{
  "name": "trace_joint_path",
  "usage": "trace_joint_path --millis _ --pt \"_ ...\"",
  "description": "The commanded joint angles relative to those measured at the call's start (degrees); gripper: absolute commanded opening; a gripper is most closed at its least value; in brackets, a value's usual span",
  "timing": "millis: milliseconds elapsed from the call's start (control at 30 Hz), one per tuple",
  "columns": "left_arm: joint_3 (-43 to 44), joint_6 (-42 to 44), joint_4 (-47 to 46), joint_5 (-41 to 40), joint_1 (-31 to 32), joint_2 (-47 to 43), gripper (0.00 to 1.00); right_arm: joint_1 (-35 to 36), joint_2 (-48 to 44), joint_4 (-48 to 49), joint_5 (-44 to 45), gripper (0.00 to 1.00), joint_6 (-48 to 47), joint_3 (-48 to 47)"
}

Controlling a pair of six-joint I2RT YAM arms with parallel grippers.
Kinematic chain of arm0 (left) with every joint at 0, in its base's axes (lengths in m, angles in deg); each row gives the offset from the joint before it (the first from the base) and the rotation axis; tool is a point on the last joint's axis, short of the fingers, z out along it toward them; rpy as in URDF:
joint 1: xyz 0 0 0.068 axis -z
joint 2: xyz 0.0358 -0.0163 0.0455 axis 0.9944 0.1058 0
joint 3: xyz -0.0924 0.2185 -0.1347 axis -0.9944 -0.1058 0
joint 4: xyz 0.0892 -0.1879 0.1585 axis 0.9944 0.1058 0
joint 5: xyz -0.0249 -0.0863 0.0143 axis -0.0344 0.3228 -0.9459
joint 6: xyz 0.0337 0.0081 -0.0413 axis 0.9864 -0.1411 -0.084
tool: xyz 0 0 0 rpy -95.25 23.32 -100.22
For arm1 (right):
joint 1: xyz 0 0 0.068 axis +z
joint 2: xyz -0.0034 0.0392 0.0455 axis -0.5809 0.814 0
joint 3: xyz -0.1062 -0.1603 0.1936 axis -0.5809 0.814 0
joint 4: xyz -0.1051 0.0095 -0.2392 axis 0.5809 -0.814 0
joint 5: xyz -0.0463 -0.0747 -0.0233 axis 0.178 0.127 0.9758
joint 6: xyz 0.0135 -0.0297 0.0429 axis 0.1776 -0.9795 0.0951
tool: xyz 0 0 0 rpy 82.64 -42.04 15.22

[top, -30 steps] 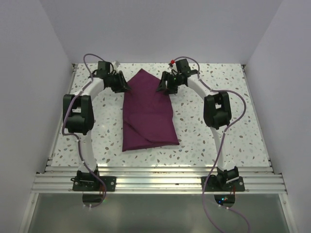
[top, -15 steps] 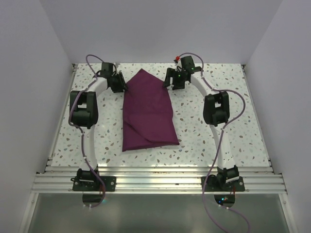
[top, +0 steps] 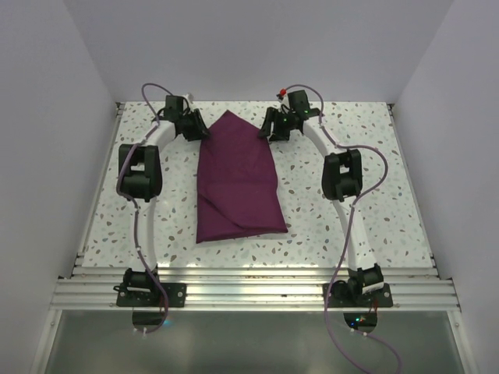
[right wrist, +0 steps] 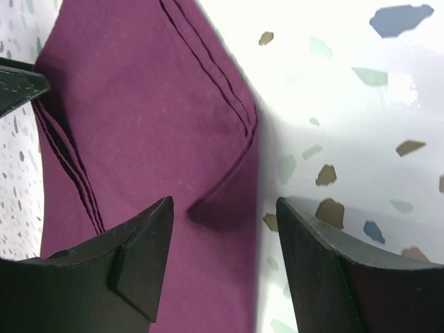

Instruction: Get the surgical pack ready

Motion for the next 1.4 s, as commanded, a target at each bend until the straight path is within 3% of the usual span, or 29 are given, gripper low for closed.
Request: trace_joint_path --millis 0,167,267,300,400,467,567,833,1133,1367 --pt "2.16 -0.63 0.42 3.78 -0.01 3.67 0.41 0.42 3.76 0.22 -1.2 0.63 2.98 -2.26" --pt "4.62 -1.25 0.86 5.71 -0.01 5.51 0.36 0.6 7.19 1.45 -3.31 0.57 5.79 -5.34" --pt "6.2 -1.16 1.3 6.85 -0.1 6.39 0.28 0.51 7.81 3.47 -3.84 0.49 7.9 -5.7" --pt "6.73 -1.25 1.3 7.38 -0.19 6.74 0.2 0.6 7.72 3.82 -3.76 0.37 8.52 -5.96" --pt "9.28 -1.68 2.44 8.44 -0.36 7.71 0.02 0.42 7.72 4.79 -4.37 0.23 9.75 -7.19" --pt "10.33 -3.26 2.1 10.19 -0.8 7.45 0.0 0.34 7.02 5.32 -4.37 0.09 10.98 -7.63" --pt "11.3 -5.54 0.52 12.92 -1.5 5.61 0.0 -0.19 5.27 6.29 -4.9 0.0 13.26 -7.98" --pt "10.7 -6.7 2.7 17.31 -2.03 -3.95 0.0 -0.81 -3.96 5.77 -9.03 0.0 18.28 -4.12" --pt "-8.01 -1.34 6.57 17.23 -1.95 -21.97 0.0 -0.02 -18.46 -1.78 -12.81 0.0 16.44 5.63" --pt "-23.05 -0.19 7.28 17.06 -1.68 -35.25 0.0 1.83 -32.78 -6.63 -11.05 0.0 10.72 23.7"
